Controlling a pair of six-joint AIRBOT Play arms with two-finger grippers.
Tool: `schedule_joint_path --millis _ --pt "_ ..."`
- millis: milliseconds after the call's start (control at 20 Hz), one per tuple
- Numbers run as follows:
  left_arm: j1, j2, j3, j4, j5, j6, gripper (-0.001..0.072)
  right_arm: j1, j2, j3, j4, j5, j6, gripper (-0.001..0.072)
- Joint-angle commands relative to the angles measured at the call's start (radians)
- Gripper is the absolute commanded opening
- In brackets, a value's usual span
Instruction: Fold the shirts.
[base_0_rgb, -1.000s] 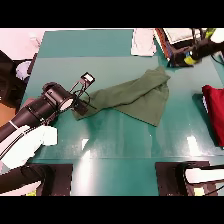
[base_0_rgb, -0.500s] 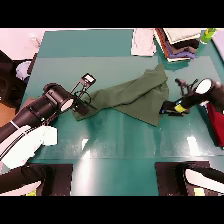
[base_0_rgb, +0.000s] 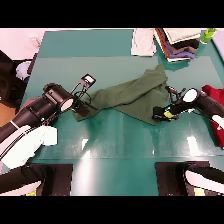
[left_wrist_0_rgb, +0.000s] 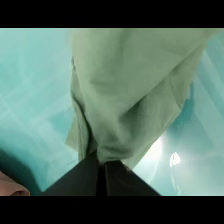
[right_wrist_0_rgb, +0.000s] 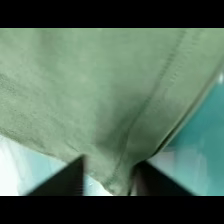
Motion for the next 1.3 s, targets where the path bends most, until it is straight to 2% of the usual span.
schedule_joint_path --millis 0,50,200,350,450,600,800,1050,1250 --pt "0.0 0.005 0.0 -0.003 -0.019 -0.005 0.0027 0.044 -0.008 0.005 -0.01 -0.037 -0.001 0.0041" --pt "0.0 0.016 0.002 0.006 -0.019 -0.023 0.0027 0.047 0.002 0.026 -0.009 -0.038 -0.013 0.0014" --pt "0.0 0.106 0.091 0.119 -0.048 -0.085 0.0027 0.028 0.088 0.172 -0.01 0.012 -0.053 0.0013" --pt "0.0 0.242 0.314 0.224 -0.095 -0.066 0.0027 -0.028 0.219 0.426 -0.01 0.096 -0.093 0.0014" --pt "0.0 0.332 0.508 0.222 -0.098 -0.031 0.0027 -0.078 0.297 0.613 -0.01 0.132 -0.112 0.0014" --pt "0.0 0.42 0.77 0.207 -0.098 -0.032 0.0027 -0.171 0.383 0.859 -0.009 0.163 -0.119 0.0013" --pt "0.0 0.466 0.99 0.171 -0.099 -0.031 0.0027 -0.309 0.433 1.099 -0.007 0.246 -0.122 0.0013" --pt "0.0 0.465 1.053 0.121 -0.097 -0.03 0.0027 -0.449 0.387 1.299 0.002 0.412 -0.121 0.0013" --pt "0.0 0.453 0.954 0.077 -0.115 -0.023 0.0026 -0.415 0.317 1.3 0.002 0.46 -0.101 0.0013"
